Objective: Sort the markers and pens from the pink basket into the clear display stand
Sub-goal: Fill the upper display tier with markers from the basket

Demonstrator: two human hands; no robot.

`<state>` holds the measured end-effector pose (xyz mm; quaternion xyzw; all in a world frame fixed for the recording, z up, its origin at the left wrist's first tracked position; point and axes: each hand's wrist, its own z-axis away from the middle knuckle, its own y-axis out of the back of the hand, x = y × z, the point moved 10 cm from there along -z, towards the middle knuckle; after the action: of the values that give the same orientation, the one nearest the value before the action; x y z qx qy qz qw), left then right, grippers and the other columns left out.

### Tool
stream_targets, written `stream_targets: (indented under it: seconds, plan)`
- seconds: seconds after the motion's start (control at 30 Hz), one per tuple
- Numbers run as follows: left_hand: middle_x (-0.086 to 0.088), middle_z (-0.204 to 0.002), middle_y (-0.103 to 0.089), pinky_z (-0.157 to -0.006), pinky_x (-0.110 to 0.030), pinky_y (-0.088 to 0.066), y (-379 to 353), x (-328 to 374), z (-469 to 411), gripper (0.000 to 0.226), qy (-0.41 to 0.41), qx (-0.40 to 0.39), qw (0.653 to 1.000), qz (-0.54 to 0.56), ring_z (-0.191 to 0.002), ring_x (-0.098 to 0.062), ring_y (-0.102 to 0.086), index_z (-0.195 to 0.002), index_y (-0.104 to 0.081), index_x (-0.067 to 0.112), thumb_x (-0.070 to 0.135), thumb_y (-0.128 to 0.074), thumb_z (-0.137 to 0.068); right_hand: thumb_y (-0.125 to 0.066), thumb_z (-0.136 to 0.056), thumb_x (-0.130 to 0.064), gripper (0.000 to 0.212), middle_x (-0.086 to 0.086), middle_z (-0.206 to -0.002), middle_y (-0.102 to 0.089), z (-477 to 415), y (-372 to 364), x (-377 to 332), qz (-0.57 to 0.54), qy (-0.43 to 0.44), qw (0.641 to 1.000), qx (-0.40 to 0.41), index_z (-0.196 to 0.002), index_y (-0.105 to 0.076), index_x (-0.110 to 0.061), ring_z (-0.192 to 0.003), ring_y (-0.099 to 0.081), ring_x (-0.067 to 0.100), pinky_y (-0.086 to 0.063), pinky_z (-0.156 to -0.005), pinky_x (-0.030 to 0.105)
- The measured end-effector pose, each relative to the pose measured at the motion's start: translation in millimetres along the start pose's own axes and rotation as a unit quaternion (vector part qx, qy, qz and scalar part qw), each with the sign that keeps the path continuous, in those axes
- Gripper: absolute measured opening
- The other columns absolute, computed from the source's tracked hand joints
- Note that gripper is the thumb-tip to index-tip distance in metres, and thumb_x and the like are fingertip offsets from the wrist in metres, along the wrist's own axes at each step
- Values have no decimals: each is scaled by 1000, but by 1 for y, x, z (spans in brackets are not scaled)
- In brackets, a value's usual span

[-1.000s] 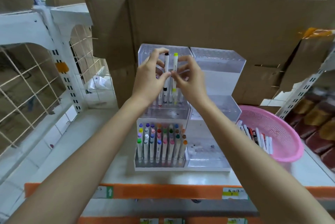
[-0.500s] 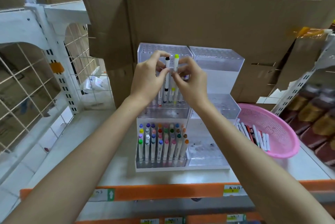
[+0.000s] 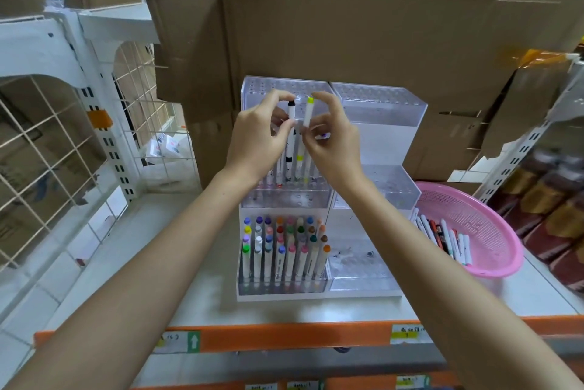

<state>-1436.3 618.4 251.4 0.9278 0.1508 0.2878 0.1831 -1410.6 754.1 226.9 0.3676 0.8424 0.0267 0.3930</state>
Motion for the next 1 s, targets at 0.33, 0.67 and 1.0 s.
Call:
stream_targets:
  seconds: [0.33, 0.67, 1.0]
  plan:
    - [1, -83, -68, -74, -26, -54, -15, -10, 5, 28, 10, -35, 999, -6, -78, -12, -65, -112, -61, 12, 10, -69, -85, -65, -85, 0, 40, -11, -79, -53, -1, 5, -6, 10, 23, 1000, 3, -121, -54, -15, -62, -59, 11, -44, -55, 12]
    - [7, -84, -68, -81, -41, -50, -16, -8, 7, 22, -3, -34, 998, -49, -80, -14, -62, -102, -61, 16, 15, -69, -82, -66, -84, -1, 41, -10, -82, -54, 3, 4, -8, 1, 25, 1000, -8, -121, -54, -16, -63, -59, 11, -47, -56, 17]
    - [4, -89, -66, -85, -31, -27, -27, -12, 18, 16, -43, -82, 986, -137, -95, -21, -54, -87, -61, 14, 20, -73, -78, -67, -83, -1, 43, -10, -83, -55, 6, 3, -4, -4, 19, 1000, -24, -122, -54, -16, -66, -60, 17, -46, -57, 15]
